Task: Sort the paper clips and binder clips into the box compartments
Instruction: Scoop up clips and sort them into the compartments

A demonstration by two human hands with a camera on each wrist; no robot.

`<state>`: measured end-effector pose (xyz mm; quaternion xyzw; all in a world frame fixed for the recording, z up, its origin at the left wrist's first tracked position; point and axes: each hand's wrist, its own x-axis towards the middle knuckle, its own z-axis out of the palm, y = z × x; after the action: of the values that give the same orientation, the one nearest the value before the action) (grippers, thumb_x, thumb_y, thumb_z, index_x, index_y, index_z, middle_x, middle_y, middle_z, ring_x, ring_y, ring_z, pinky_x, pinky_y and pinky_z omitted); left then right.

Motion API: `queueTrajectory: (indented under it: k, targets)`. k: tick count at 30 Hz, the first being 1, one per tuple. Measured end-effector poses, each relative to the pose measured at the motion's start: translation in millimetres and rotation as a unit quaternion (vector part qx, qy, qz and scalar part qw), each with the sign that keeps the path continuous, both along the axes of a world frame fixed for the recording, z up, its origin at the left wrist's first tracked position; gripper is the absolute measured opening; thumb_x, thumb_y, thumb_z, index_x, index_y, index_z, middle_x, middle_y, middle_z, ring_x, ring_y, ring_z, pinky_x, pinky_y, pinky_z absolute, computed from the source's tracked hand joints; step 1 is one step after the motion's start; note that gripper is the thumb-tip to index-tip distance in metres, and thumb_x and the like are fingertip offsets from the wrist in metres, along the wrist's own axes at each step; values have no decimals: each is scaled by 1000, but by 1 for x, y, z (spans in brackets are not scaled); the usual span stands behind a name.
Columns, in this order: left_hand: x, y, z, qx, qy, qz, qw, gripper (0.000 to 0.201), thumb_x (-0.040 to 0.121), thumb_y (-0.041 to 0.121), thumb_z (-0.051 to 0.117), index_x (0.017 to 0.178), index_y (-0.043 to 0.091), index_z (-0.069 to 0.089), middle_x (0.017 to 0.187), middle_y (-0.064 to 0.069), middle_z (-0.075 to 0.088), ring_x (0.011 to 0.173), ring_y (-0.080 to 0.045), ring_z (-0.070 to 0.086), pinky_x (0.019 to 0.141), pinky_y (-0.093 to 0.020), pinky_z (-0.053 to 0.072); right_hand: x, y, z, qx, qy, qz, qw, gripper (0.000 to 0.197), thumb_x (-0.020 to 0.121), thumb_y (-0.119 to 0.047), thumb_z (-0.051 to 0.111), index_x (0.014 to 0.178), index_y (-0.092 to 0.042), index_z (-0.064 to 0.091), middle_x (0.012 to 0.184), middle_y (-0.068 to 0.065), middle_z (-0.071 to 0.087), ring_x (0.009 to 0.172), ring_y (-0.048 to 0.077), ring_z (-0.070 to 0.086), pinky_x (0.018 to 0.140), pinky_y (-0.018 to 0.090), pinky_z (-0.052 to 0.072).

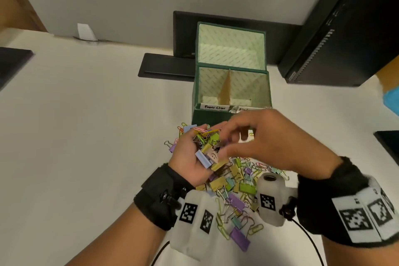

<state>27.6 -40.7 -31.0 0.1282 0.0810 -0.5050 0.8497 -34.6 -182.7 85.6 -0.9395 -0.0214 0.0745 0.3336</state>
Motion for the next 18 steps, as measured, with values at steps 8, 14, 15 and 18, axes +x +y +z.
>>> queueTrajectory:
  k: [8,14,15,18]
  targets:
    - [8,3,2,48,10,26,998,43,97,34,34,113,6,62,95,-20,70,82,-32,71,66,-40,59,-2,12,-15,-68,-43,39,996,42,63,-44,86,101,-39,70,90,-15,52,84,2,53,76,28,48]
    - [4,2,2,38,1,23,999,41,95,31,37,107,3,65,96,-18,67,85,-29,70,69,-34,59,4,22,-24,-70,-46,11,996,38,65,-47,85,99,-35,75,92,-16,53,86,7,55,80,38,51]
    - [5,2,1,42,6,29,999,41,96,31,36,116,4,60,102,-18,65,90,-29,68,72,-35,59,4,22,-24,-52,-47,4,998,33,65,-44,86,96,-33,76,89,-17,53,87,8,57,81,38,51]
    - [8,3,1,44,11,26,999,44,98,32,35,133,9,49,112,-17,61,98,-30,63,81,-37,57,5,19,-23,-8,-47,-15,999,29,67,-38,86,94,-30,78,85,-18,53,92,8,61,83,30,50]
